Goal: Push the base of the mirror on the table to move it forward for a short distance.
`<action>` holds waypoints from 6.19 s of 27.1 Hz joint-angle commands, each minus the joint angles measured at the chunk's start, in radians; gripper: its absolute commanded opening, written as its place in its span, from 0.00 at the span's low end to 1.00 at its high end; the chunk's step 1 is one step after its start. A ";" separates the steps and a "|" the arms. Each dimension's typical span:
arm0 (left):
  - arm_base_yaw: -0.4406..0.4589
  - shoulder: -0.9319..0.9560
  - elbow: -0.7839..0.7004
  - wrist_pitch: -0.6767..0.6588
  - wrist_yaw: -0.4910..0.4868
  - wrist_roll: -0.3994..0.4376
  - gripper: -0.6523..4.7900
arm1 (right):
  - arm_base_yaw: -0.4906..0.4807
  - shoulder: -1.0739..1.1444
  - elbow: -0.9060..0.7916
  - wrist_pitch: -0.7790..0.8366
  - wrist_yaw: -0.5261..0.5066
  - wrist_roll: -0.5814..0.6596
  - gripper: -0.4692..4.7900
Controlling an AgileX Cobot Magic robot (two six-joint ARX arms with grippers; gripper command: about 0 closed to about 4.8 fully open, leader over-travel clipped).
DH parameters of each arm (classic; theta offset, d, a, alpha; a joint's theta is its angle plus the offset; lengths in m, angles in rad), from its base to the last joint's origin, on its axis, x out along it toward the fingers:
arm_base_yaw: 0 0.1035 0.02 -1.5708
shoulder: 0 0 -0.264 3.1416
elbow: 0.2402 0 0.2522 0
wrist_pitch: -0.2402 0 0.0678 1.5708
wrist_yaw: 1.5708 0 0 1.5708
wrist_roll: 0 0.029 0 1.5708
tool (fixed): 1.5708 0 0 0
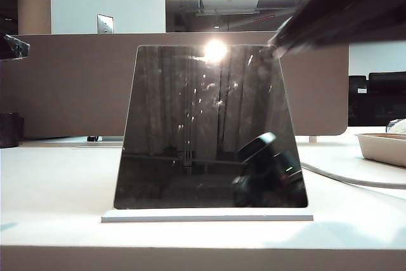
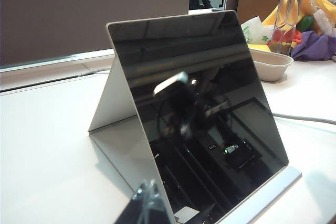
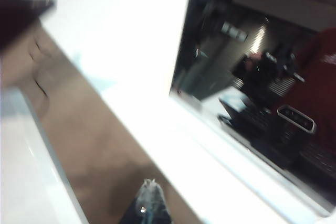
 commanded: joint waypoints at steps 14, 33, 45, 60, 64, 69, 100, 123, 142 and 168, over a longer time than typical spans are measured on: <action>-0.003 0.001 0.001 0.009 0.004 0.004 0.12 | 0.196 0.564 0.010 0.357 0.286 0.080 0.08; -0.003 0.001 0.001 0.009 0.003 0.004 0.12 | 0.019 0.637 0.009 0.327 0.195 0.020 0.08; -0.003 0.001 0.001 0.008 0.004 0.004 0.12 | 0.014 0.663 0.010 0.356 0.200 0.014 0.08; -0.003 0.001 0.001 0.009 0.004 0.004 0.12 | -0.019 0.686 0.021 0.340 0.187 0.016 0.08; -0.003 0.001 0.001 0.009 0.004 0.004 0.12 | -0.027 0.689 0.026 0.332 0.183 0.016 0.08; -0.003 0.001 0.001 0.008 0.004 0.004 0.12 | -0.061 0.717 0.085 0.248 0.164 0.015 0.08; -0.003 0.000 0.001 0.009 0.004 0.004 0.12 | -0.231 1.116 0.552 0.159 0.034 -0.135 0.08; 0.005 0.001 0.001 0.009 0.003 0.004 0.12 | -0.304 1.353 0.870 0.106 0.006 -0.163 0.08; 0.005 0.001 0.001 0.008 0.004 0.004 0.12 | -0.326 1.461 1.035 0.065 -0.027 -0.159 0.08; 0.326 0.000 0.001 0.008 0.004 0.004 0.12 | -0.176 0.938 1.035 -0.150 -0.043 -0.161 0.08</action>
